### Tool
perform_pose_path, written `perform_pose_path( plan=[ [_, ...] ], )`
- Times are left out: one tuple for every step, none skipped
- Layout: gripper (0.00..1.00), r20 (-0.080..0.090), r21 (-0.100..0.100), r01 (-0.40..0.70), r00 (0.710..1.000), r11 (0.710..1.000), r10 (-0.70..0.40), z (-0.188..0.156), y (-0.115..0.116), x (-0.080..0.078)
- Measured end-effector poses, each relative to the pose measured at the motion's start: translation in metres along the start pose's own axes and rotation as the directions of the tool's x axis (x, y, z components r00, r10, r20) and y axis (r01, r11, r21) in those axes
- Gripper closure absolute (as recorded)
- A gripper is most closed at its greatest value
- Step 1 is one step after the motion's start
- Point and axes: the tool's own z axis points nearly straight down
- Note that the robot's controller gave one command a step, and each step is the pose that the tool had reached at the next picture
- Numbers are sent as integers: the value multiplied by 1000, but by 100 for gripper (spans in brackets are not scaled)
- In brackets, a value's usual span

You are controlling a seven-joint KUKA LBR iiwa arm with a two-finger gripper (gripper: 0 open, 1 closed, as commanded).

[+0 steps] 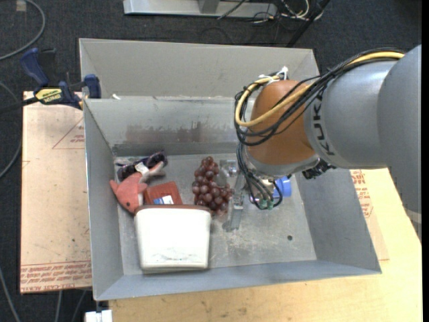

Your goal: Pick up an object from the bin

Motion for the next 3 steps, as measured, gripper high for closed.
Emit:
perform_pose_path(
  plan=[
    [0, -2, 1, -94, 996, 996, 94, 35, 1, -5],
    [0, -2, 0, -82, 997, 997, 82, -3, 6, -12],
    [0, 5, -2, -107, 994, 994, 107, 18, 5, -16]
  ],
)
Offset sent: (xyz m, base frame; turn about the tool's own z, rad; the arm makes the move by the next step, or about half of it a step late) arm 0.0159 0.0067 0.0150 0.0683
